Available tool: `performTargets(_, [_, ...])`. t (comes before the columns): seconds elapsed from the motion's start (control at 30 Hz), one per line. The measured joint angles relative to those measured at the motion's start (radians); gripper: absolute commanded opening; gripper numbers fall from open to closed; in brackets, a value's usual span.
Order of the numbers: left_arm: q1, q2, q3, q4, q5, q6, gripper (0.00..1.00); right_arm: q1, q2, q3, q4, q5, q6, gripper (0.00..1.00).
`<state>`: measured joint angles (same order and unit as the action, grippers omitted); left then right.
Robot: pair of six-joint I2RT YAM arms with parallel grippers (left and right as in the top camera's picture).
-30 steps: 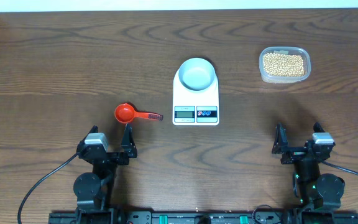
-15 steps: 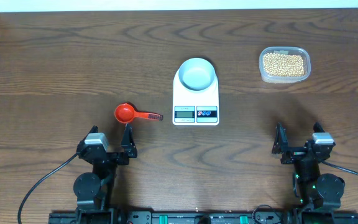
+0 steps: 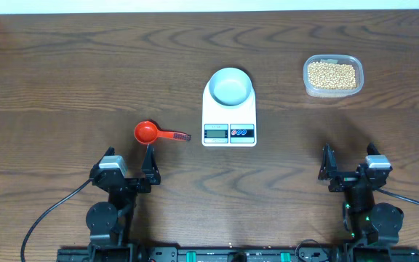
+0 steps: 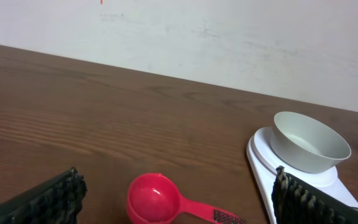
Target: Scoop item into bowl and weigh 50g on scale
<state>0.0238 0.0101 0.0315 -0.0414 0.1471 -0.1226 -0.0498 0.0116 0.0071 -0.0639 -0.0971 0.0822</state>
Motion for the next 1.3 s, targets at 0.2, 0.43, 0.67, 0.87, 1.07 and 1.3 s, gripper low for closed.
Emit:
performTargets(0.2, [0.000,0.000,0.000,0.000,0.000,0.000,0.98,0.000,0.000,0.000,0.000,0.000,0.000,0.99])
performTargets(0.43, [0.000,0.000,0.000,0.000,0.000,0.000,0.98,0.000,0.000,0.000,0.000,0.000,0.000,0.99])
performTargets(0.67, [0.000,0.000,0.000,0.001,0.000,0.000,0.98,0.000,0.000,0.000,0.000,0.000,0.000,0.99])
performTargets(0.87, [0.000,0.000,0.000,0.002,0.000,-0.010,0.98,0.000,0.000,0.000,0.000,0.000,0.000,0.99])
performTargets(1.07, [0.000,0.000,-0.002,0.007,0.000,-0.063,0.98,0.000,0.000,0.000,0.000,0.000,0.000,0.99])
performTargets(1.3, [0.000,0.000,-0.001,0.007,0.000,-0.122,0.98,0.000,0.000,0.000,0.000,0.000,0.000,0.99])
